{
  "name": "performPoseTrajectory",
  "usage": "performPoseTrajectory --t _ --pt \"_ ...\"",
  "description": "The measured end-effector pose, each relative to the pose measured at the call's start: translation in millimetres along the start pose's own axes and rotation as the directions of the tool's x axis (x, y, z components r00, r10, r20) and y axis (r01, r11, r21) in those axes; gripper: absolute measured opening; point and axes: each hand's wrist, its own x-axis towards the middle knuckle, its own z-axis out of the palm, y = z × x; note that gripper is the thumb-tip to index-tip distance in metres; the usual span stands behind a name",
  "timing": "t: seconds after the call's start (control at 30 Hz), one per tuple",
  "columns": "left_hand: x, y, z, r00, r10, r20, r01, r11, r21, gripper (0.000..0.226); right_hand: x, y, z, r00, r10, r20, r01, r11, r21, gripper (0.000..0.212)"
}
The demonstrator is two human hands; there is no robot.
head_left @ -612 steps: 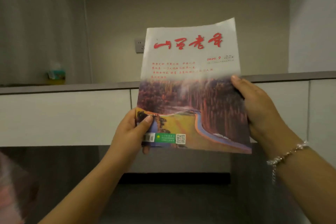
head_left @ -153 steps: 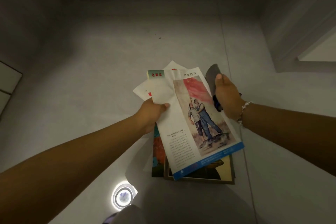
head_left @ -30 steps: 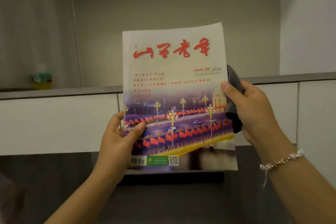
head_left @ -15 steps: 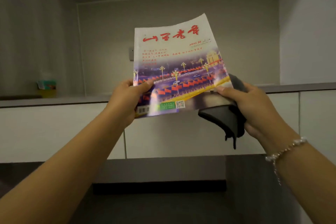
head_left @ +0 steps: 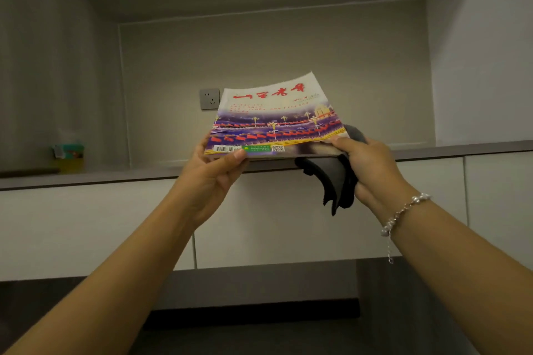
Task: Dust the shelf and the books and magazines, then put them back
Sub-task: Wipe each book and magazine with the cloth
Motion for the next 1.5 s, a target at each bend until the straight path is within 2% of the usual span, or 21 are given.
performPoseTrajectory --t 0.07,0.2,0.33,0.43,0.57,0.6,0.7,0.77,0.9,1.03,1.1,1.23,1.5 --pt "-0.3 -3.8 5.2 0.996 0.022 -0.085 -0.02 0.999 0.025 0.079 0.8 -1.1 1.2 1.0 0.003 0.018 -0.003 1.0 0.004 0.009" --pt "0.1 -3.6 8.7 0.994 0.077 -0.081 -0.075 0.997 0.029 0.078 0.0 -5.2 0.0 0.995 -0.015 0.1 0.01 0.999 0.051 0.03" --pt "7.1 -1.6 9.4 0.982 0.134 -0.132 -0.111 0.979 0.169 0.048 -4.6 -5.0 0.8 0.988 -0.024 0.149 0.014 0.998 0.063 0.038" --pt "10.4 -4.0 10.2 0.979 0.165 -0.119 -0.143 0.974 0.174 0.052 -6.0 -3.8 1.8 0.983 -0.025 0.181 0.001 0.991 0.132 0.042" --pt "10.7 -7.2 12.6 0.975 0.182 -0.127 -0.164 0.976 0.144 0.077 -6.5 -2.9 4.8 0.993 -0.027 0.114 0.02 0.998 0.058 0.074" --pt "11.8 -7.9 13.5 0.973 0.181 -0.144 -0.16 0.976 0.149 0.078 -6.1 -3.9 5.7 0.994 -0.033 0.103 0.028 0.999 0.045 0.073" --pt "19.1 -9.2 15.8 0.959 0.144 -0.245 -0.109 0.982 0.153 0.069 -2.3 -3.5 9.9 0.996 -0.061 0.062 0.062 0.998 -0.001 0.039" --pt "23.8 -10.3 17.8 0.943 0.116 -0.313 -0.058 0.981 0.188 0.066 1.9 0.5 12.4 0.998 -0.07 0.003 0.07 0.996 -0.053 0.031" --pt "31.7 -15.4 20.5 0.914 0.14 -0.38 -0.006 0.943 0.334 0.057 10.2 3.1 16.8 0.994 -0.046 -0.094 0.035 0.994 -0.106 0.032" --pt "35.1 -17.9 24.0 0.882 0.185 -0.434 -0.014 0.93 0.369 0.058 11.0 4.3 19.7 0.986 -0.095 -0.139 0.073 0.985 -0.155 0.03" --pt "30.9 -21.5 26.3 0.875 0.209 -0.436 -0.027 0.921 0.388 0.062 4.8 9.9 18.9 0.986 -0.093 -0.138 0.071 0.985 -0.157 0.031" --pt "4.5 -40.1 27.3 0.87 0.311 -0.383 -0.066 0.842 0.536 0.062 -18.8 32.6 10.9 0.998 -0.019 -0.064 0.01 0.989 -0.146 0.03" --pt "-64.6 -112.6 0.6 0.906 0.163 -0.39 0.075 0.845 0.529 0.025 -69.8 108.8 -12.7 0.991 0.134 -0.021 -0.135 0.96 -0.246 0.021"
